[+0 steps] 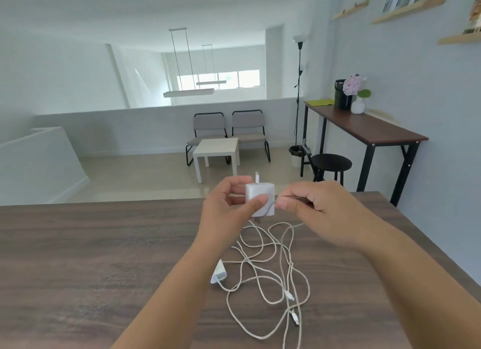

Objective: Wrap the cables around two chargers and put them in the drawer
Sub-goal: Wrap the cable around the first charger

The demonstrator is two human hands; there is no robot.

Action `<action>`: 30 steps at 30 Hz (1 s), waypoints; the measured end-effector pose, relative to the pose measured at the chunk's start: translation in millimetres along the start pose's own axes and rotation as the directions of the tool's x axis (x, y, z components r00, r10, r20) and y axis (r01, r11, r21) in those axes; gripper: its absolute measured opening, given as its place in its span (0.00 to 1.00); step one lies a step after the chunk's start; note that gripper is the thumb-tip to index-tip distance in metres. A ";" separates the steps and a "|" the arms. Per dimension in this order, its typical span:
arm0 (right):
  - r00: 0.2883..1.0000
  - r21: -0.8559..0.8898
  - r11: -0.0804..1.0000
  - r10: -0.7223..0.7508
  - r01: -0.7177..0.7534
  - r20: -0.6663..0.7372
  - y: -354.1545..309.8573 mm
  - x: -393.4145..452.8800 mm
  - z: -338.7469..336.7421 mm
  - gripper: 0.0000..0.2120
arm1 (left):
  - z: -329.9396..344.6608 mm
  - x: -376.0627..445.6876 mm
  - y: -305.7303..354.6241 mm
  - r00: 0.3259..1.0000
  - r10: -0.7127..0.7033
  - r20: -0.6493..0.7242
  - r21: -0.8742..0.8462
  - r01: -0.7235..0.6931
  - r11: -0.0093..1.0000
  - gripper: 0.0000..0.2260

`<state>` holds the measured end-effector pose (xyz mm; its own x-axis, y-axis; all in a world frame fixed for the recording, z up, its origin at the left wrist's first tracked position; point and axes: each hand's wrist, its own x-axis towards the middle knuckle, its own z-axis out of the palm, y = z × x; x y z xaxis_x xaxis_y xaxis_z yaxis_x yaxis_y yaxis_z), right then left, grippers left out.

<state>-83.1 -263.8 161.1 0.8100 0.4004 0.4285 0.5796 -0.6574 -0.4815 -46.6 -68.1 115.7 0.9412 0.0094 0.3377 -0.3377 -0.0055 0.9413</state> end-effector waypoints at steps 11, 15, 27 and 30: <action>0.997 0.247 0.967 0.048 -0.060 0.054 29.6 -9.6 3.1 0.07 | 21.4 -59.0 -8.0 0.983 -0.131 0.131 -0.136 0.149 0.979 0.18; 0.995 0.517 0.852 0.044 -0.087 0.095 28.0 -20.3 13.9 0.09 | 26.6 -76.0 -8.7 0.980 -0.141 0.142 -0.214 0.170 0.962 0.15; 0.956 0.740 0.642 0.293 -0.200 0.005 31.3 -41.3 74.2 0.07 | 31.4 -86.7 -31.9 0.975 -0.216 0.041 -0.463 0.210 0.861 0.23; 0.968 0.501 0.850 0.236 -0.165 -0.082 27.5 -51.2 89.0 0.13 | 26.1 -81.7 -34.0 0.974 -0.228 -0.004 -0.508 0.195 0.839 0.20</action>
<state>-100.8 -245.6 57.9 0.9139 0.1805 0.3637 0.4035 -0.3048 -0.8627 -111.7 -94.8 56.1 0.9934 0.0141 0.1138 -0.1053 0.5048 0.8568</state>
